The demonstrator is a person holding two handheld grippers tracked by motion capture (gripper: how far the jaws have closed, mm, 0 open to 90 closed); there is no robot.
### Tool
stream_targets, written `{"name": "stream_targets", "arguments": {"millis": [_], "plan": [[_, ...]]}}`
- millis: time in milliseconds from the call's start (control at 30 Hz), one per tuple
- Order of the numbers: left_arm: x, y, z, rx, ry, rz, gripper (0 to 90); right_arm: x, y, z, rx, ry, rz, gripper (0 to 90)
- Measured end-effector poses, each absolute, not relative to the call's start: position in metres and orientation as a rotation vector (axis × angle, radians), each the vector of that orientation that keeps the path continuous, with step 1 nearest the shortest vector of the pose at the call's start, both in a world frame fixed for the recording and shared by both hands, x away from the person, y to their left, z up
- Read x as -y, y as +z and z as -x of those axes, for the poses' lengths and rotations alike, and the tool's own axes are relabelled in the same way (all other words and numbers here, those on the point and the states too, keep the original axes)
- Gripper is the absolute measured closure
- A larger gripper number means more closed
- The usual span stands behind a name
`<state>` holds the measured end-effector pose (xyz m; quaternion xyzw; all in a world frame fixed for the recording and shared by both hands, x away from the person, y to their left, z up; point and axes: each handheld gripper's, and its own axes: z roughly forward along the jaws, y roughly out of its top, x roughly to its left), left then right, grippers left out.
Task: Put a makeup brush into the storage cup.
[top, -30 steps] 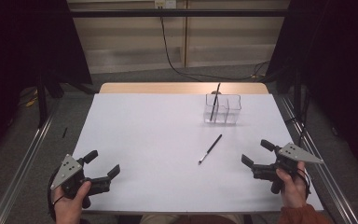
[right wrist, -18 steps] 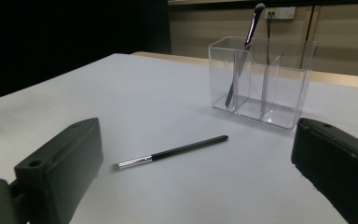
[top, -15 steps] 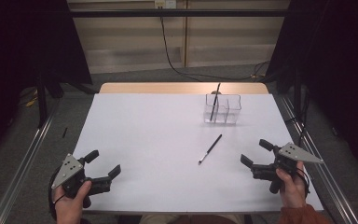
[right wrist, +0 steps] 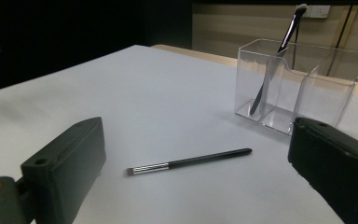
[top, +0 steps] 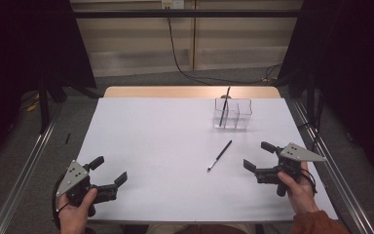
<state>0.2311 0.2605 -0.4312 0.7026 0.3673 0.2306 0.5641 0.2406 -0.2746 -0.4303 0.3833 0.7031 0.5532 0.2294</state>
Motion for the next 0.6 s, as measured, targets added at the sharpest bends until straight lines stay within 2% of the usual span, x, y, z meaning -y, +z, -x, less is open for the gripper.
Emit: {"name": "stream_targets", "arguments": {"millis": [600], "plan": [[-0.260, -0.432, -0.233, -0.864, 0.551, -1.664, 3.2, 0.256, -0.424, -0.288, -2.121, 1.425, -1.044, 1.2]]}}
